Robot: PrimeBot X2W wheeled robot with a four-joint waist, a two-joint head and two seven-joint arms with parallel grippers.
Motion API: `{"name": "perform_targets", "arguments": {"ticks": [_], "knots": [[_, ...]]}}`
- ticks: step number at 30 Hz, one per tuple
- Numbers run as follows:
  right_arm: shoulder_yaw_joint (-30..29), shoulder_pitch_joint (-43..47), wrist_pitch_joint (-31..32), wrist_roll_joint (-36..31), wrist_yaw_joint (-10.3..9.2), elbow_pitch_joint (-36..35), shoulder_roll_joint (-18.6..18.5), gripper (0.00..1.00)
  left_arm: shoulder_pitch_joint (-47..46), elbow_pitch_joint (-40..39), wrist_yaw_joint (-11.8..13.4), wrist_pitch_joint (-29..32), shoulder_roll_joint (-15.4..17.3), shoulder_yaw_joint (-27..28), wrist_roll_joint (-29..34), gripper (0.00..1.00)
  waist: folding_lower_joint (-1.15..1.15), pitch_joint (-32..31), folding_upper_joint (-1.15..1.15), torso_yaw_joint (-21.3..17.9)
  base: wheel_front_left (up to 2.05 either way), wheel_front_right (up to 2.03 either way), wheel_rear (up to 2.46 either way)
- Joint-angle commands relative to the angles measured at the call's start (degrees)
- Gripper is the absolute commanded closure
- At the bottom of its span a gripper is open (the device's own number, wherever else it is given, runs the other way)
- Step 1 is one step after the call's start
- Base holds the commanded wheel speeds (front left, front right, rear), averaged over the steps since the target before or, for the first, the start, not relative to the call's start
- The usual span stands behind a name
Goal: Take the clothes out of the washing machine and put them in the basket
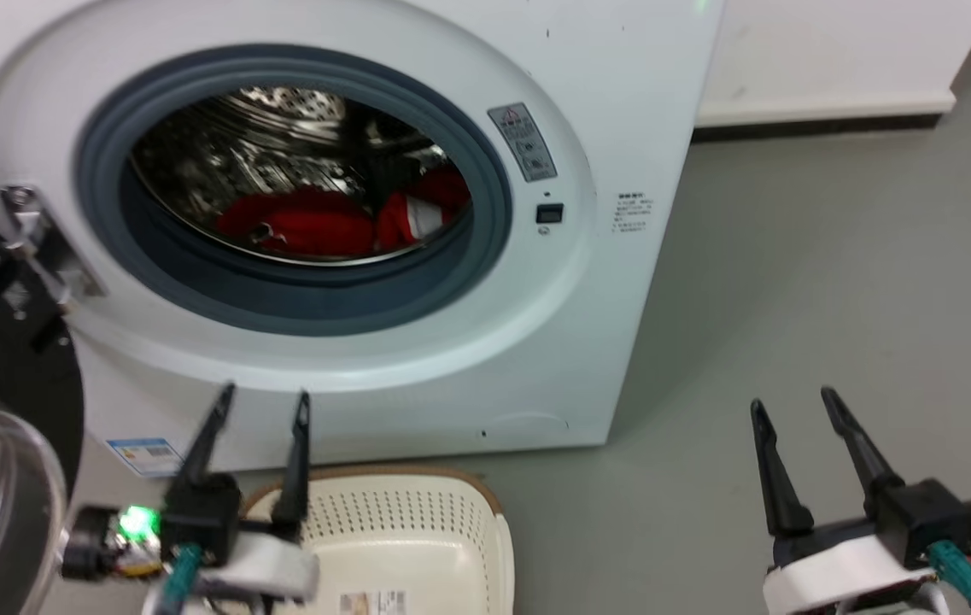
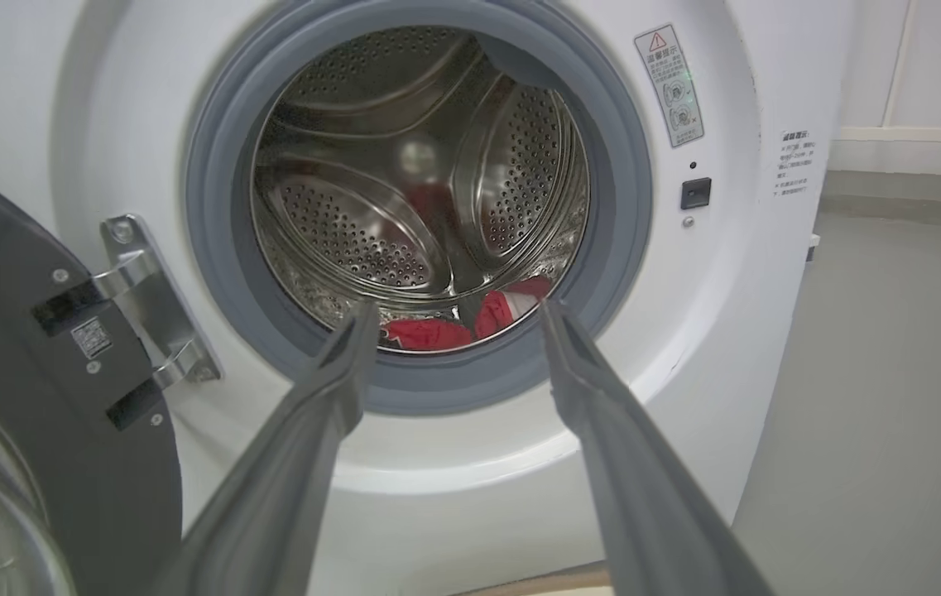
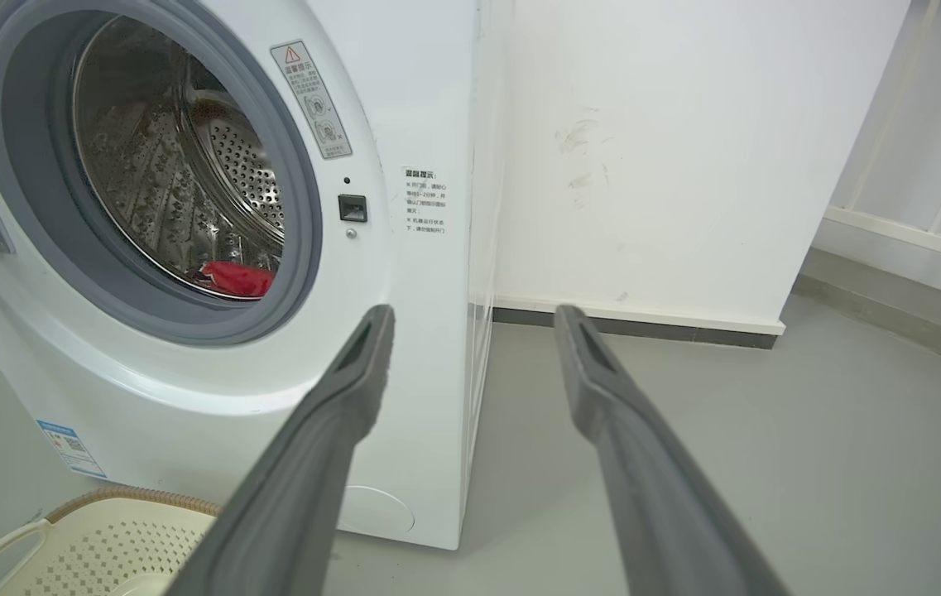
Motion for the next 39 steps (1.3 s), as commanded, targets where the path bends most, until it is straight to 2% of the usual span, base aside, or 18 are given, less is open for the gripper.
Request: {"name": "perform_targets", "arguments": {"ticks": [1, 5, 7, 13, 18, 26, 33, 39], "knots": [[0.2, -1.5, -0.1, 0.4, -0.04, -0.5, 0.1, 0.00, -2.7, 0.6, -0.6, -0.1, 1.2, 0.6, 0.0, 0.00, 0.00, 4.7, 0.00, -3.1, 0.00, 0.00, 0.00], [0.6, -3.8, -0.1, 1.8, -0.04, -1.6, 0.1, 0.00, -11.7, 6.0, -3.9, -0.1, 5.6, 2.3, -0.8, 0.00, 0.00, 10.9, 0.00, -6.2, 0.00, 0.00, 0.00], [1.1, -5.1, -0.1, 2.7, -0.04, -2.2, 0.1, 0.00, -20.9, 12.6, -6.1, 1.4, 9.4, 3.1, -1.0, 0.00, 0.00, 15.4, 0.00, -8.2, 0.00, 0.00, 0.00], [1.9, -7.6, -0.1, 4.8, -0.04, -3.4, 0.1, 0.00, -40.6, 23.4, -8.8, 14.1, 16.7, 1.2, -1.6, 0.00, 0.00, 23.6, 0.00, -11.7, 0.00, 0.00, 0.00], [3.5, -9.5, -0.1, 6.3, -0.04, -4.1, 0.1, 0.00, -54.8, 29.9, -9.3, 26.5, 22.1, -4.5, -1.7, 0.00, 0.00, 29.0, 0.00, -14.1, 0.00, 0.00, 0.00], [6.9, -11.1, -0.1, 9.0, -0.04, -5.4, 0.1, 0.00, -73.6, 37.0, -9.4, 42.0, 30.0, -14.6, -7.7, 0.00, 0.00, 35.9, 0.00, -18.3, 0.00, 0.00, 0.00], [9.6, -11.0, -0.1, 10.8, -0.04, -6.5, 0.1, 0.00, -84.4, 41.3, -9.4, 52.4, 35.0, -20.0, -9.9, 0.00, 0.00, 40.4, 0.00, -21.8, 0.00, 0.00, 0.00], [11.1, -11.4, -0.1, 12.2, -0.04, -7.5, 0.1, 0.00, -88.7, 42.8, -9.4, 56.8, 38.5, -22.9, -10.0, 0.00, 0.00, 42.7, 0.00, -23.9, 0.00, 0.00, 0.00]]}}
